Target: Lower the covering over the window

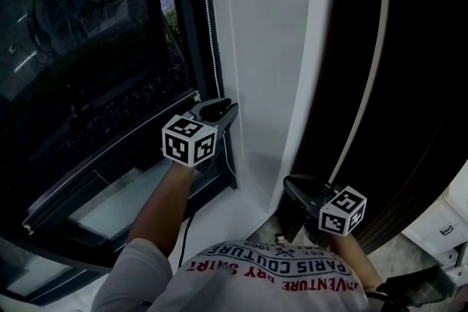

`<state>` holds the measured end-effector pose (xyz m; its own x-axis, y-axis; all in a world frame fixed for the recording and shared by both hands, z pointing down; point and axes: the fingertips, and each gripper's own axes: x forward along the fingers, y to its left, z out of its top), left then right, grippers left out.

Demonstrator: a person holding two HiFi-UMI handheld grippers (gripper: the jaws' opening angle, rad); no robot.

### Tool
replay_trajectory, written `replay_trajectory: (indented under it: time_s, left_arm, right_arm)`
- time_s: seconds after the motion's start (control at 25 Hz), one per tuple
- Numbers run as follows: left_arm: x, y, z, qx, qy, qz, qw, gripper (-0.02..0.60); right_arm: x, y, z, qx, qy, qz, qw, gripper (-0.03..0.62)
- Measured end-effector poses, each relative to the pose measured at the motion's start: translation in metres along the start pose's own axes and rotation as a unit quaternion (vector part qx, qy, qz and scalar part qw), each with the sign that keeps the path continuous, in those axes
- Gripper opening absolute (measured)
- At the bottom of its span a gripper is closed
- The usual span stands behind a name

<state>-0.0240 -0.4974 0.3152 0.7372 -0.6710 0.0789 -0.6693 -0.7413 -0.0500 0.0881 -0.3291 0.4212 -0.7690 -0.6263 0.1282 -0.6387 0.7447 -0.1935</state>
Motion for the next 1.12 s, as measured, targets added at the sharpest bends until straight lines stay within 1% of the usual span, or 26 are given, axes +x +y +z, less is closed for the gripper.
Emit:
replay_trajectory:
  time_s: [0.2,0.44,0.52,0.64,0.72,0.92,1.0,1.12]
  left_arm:
    - [-0.001,0.041,0.005,0.002,-0.006,0.059,0.9982,0.086]
    - [0.013,0.075,0.006,-0.003,0.001,0.102,0.9947,0.094]
    - [0.018,0.081,0.006,0.005,0.004,0.118,0.9930,0.094]
    - [0.024,0.088,0.005,0.027,0.008,0.143,0.9893,0.094]
    - [0.026,0.091,0.003,0.026,0.008,0.148,0.9886,0.092]
    - [0.028,0.092,0.002,0.014,0.000,0.142,0.9898,0.083]
    - [0.029,0.092,0.001,0.007,-0.001,0.142,0.9899,0.015]
    - [0.030,0.094,0.001,0.003,-0.007,0.148,0.9889,0.014]
  right_arm:
    - [0.000,-0.001,-0.009,0.005,0.010,-0.003,1.000,0.005]
    - [0.001,-0.009,-0.014,0.010,0.014,-0.010,1.000,0.005]
    - [0.001,-0.012,-0.013,0.015,0.011,-0.013,1.000,0.005]
    - [0.003,-0.015,-0.014,0.022,0.009,-0.014,1.000,0.005]
    - [0.005,-0.015,-0.017,0.024,0.012,-0.013,1.000,0.005]
    - [0.002,-0.025,-0.018,0.032,0.010,-0.020,0.999,0.005]
    - [0.001,-0.029,-0.019,0.038,0.008,-0.022,0.999,0.005]
    - [0.002,-0.027,-0.024,0.045,0.010,-0.021,0.999,0.005]
